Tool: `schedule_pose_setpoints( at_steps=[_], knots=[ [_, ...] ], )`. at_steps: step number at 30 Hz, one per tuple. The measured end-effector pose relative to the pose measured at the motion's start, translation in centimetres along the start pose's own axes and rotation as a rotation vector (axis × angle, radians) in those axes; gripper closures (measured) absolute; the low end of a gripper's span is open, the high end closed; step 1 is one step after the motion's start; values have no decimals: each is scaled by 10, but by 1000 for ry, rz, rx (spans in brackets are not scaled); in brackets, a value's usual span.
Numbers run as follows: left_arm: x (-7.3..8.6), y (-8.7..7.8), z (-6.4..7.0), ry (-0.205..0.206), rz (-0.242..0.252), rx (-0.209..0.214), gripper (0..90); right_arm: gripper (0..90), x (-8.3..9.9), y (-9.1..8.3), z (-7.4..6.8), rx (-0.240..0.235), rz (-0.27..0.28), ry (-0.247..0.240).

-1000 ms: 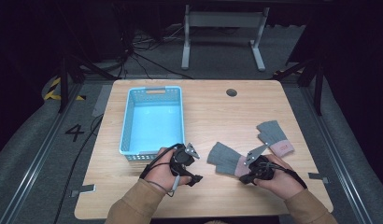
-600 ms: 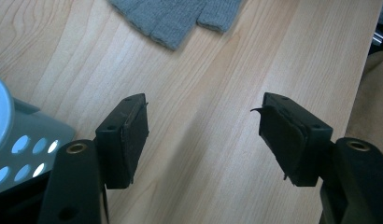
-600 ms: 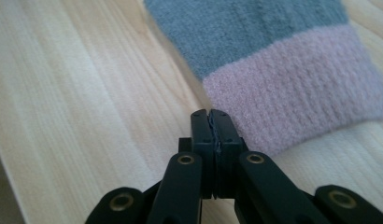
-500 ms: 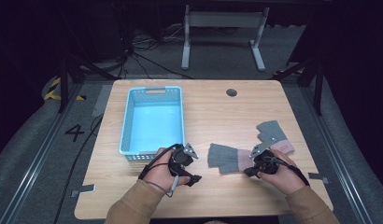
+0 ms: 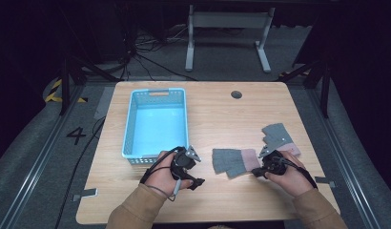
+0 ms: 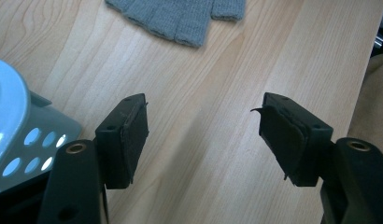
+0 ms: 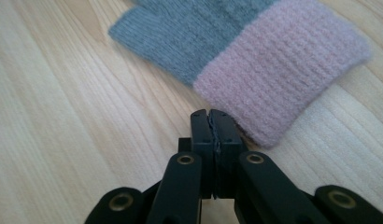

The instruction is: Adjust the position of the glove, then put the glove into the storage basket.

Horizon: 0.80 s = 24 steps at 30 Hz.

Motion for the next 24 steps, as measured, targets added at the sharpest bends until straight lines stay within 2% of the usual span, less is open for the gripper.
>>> schedule_pose_setpoints(
  at_steps=[3,5,12,20,24],
  knots=[
    [-1,0,0,4,2,-1,337,899,-1,-6,-2,-21,28,21],
    [-1,-1,0,3,13,-3,339,893,-2,-9,-2,-19,44,20],
    [-2,-2,0,1,20,-1,340,895,-4,-23,-3,22,118,31],
    [-2,-2,1,1,20,-1,340,893,-3,-32,0,59,177,53],
    [-2,-2,0,4,19,-8,341,854,-3,-39,4,92,224,70]
  ],
)
Point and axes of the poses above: each handheld gripper's, and its own axes: y roughly forward along the jaws, x roughly out of its underside, z roughly to its right, the point moved 1 cm from there along y, roughly forward along the jaws, and after that the axes turned 12 degrees about -y, right-handed, at the moved point
